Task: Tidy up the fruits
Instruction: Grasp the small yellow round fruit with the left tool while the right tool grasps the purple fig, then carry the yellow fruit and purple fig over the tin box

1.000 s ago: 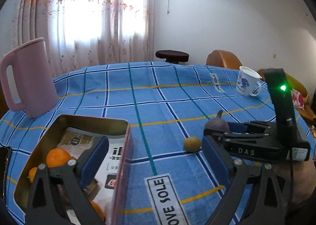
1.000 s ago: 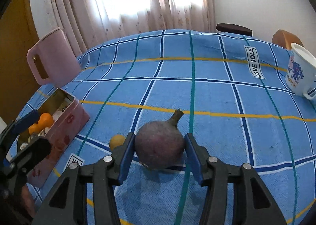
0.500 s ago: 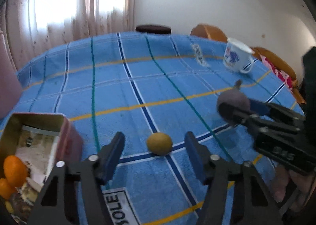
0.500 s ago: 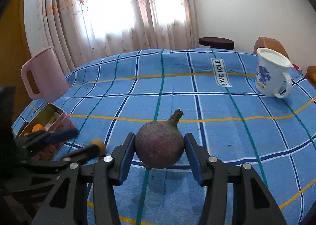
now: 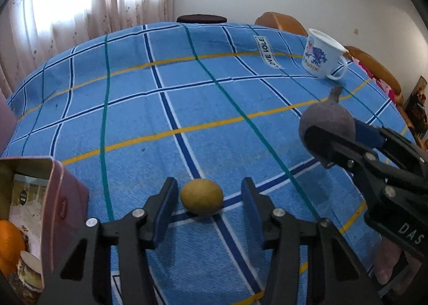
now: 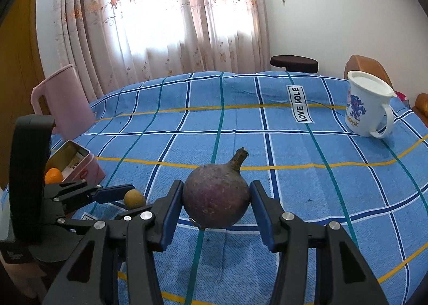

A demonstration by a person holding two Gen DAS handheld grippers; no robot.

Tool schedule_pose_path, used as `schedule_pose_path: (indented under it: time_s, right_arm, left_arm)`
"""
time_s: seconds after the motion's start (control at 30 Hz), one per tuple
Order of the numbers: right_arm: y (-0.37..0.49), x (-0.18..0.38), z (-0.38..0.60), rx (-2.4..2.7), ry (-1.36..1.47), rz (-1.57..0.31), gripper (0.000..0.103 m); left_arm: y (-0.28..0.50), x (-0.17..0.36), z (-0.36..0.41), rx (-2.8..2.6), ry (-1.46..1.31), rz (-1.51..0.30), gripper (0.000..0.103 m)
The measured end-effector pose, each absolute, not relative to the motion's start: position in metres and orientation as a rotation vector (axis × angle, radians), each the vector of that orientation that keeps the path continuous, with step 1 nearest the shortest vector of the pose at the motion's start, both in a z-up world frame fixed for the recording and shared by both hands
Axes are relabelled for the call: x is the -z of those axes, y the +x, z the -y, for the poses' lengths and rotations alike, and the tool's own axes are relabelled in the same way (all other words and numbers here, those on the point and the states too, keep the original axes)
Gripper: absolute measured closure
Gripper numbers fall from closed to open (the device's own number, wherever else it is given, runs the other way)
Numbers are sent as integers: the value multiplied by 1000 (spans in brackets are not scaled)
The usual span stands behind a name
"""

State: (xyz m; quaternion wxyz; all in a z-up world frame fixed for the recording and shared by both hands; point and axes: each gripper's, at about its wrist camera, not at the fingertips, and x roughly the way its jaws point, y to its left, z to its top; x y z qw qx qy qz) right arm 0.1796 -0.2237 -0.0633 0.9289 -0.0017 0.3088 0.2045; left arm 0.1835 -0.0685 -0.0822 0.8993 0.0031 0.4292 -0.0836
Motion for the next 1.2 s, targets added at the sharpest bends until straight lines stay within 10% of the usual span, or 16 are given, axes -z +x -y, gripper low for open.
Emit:
schedule_pose_path:
  time_s: [0.1,1.2]
  right_arm:
    - [179,63,224,-417,-1,-627,51]
    - [141,42,228,-470,-30,-404,51]
  left_arm:
    - [184,81,65,177,-12,-886,72]
    - [137,45,56,84,9,-590,72]
